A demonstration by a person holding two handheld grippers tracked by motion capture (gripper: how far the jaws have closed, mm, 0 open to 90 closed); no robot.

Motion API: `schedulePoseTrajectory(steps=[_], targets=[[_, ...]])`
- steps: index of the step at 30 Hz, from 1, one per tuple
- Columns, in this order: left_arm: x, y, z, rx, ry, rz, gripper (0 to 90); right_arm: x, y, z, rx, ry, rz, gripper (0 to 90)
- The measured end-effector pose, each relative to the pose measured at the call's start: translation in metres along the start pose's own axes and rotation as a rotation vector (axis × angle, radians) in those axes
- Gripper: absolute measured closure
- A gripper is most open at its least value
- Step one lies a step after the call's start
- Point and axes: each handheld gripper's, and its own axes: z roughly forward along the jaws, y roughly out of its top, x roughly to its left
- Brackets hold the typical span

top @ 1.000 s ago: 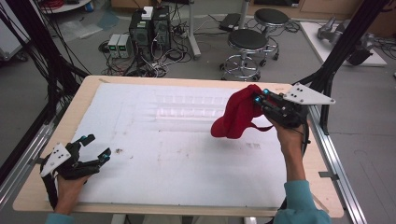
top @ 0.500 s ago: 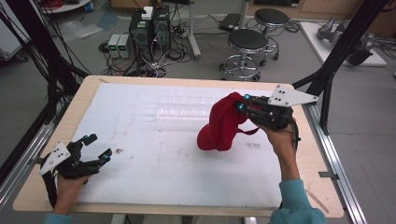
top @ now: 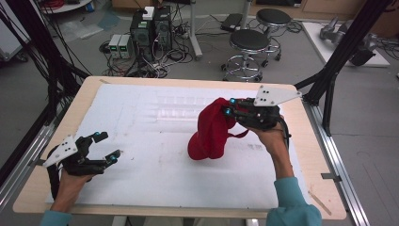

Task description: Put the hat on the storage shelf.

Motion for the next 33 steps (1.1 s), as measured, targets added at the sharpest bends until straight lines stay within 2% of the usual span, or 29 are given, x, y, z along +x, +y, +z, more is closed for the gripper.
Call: schedulePoseTrajectory(steps=[2, 3, 5, 8, 10, 11, 12, 18, 24, 33], targets=[[0.000, 0.007, 0.003, 0.013, -0.024, -0.001, 14.0, 0.000, 0.001, 0.004, 0.000, 0.016, -0.006, 83.9], [0.001, 0.013, 0.005, 0.016, -0.050, -0.008, 14.0, 0.002, 0.001, 0.007, 0.005, 0.035, -0.010, 84.0], [0.003, 0.021, 0.008, 0.024, -0.078, -0.024, 14.0, 0.003, 0.002, 0.010, 0.010, 0.044, -0.013, 84.0], [0.004, 0.037, 0.013, 0.042, -0.115, -0.018, 14.0, 0.004, 0.003, 0.014, 0.016, 0.063, -0.018, 83.9], [0.005, 0.045, 0.018, 0.054, -0.154, -0.019, 14.0, 0.005, 0.004, 0.016, 0.014, 0.073, -0.024, 83.9], [0.005, 0.052, 0.023, 0.075, -0.193, -0.018, 14.0, 0.006, 0.005, 0.018, 0.013, 0.079, -0.026, 84.0], [0.005, 0.052, 0.023, 0.075, -0.193, -0.018, 14.0, 0.006, 0.005, 0.018, 0.013, 0.079, -0.026, 84.0], [-0.003, 0.069, 0.040, 0.077, -0.260, 0.003, 14.0, 0.010, 0.008, 0.025, 0.019, 0.115, -0.044, 83.9], [-0.012, 0.091, 0.059, 0.103, -0.316, 0.054, 14.0, 0.013, 0.009, 0.035, 0.029, 0.148, -0.056, 83.9], [-0.025, 0.114, 0.090, 0.120, -0.416, 0.055, 13.2, 0.016, 0.010, 0.045, 0.030, 0.180, -0.064, 83.9]])
